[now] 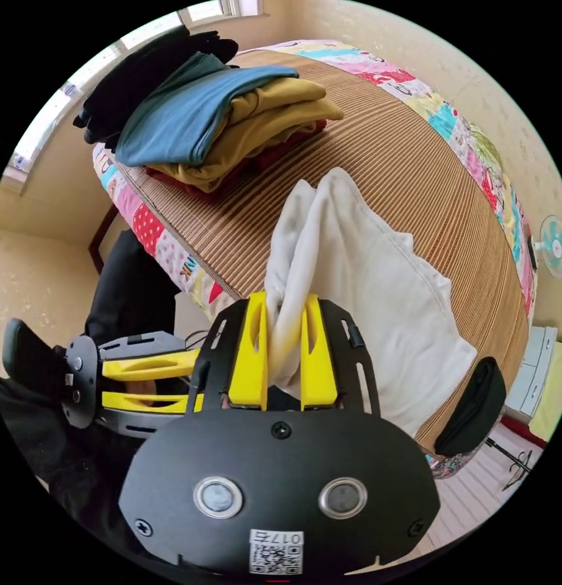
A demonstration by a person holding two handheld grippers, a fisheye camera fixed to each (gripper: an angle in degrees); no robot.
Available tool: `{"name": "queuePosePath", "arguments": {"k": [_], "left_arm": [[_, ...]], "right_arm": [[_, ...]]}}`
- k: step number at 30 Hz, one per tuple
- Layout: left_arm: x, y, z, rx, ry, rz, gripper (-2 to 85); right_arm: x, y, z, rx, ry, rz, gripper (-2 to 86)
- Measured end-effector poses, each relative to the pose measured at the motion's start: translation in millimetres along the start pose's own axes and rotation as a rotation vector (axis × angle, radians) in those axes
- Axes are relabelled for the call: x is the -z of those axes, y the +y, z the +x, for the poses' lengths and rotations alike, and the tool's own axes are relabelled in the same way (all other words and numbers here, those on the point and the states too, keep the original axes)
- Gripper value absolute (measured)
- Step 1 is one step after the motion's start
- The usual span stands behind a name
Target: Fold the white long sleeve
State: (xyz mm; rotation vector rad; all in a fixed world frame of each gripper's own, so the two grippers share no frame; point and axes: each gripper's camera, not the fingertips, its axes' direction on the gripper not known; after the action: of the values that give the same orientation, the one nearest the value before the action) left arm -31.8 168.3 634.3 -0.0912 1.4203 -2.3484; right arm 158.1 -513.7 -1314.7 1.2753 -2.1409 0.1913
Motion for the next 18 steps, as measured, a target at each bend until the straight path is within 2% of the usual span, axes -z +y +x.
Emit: {"name": "queuePosePath", "arguments": {"k": [3, 5, 6, 8, 11, 15, 18], "left_arm": [[17, 8, -19, 0.028, 0.095, 0.067, 9.3], [19, 11, -32, 0.061, 0.123, 0.070, 10.3], [16, 10, -38, 0.080, 0.144, 0.061, 10.8], [5, 5, -45, 0.095, 0.195, 0.012, 12.0], [-19, -6, -45, 0.084, 0.257, -0.082, 13.4], [-60, -17, -39, 0.067, 0.348, -0.182, 13.5], [-103, -28, -39, 0.090, 0.414, -0.303, 14.0]], "right_arm": [[38, 57, 63, -0.068, -0.191, 0.239, 7.6], [57, 139, 132, -0.138, -0.404, 0.518, 7.3], [57, 163, 149, -0.154, -0.451, 0.597, 7.2], [39, 260, 210, -0.231, -0.610, 0.859, 7.1], [-5, 370, 273, -0.400, -0.692, 1.061, 7.0], [-60, 458, 322, -0.567, -0.613, 1.085, 7.7], [-115, 498, 357, -0.723, -0.696, 0.984, 9.7]]}}
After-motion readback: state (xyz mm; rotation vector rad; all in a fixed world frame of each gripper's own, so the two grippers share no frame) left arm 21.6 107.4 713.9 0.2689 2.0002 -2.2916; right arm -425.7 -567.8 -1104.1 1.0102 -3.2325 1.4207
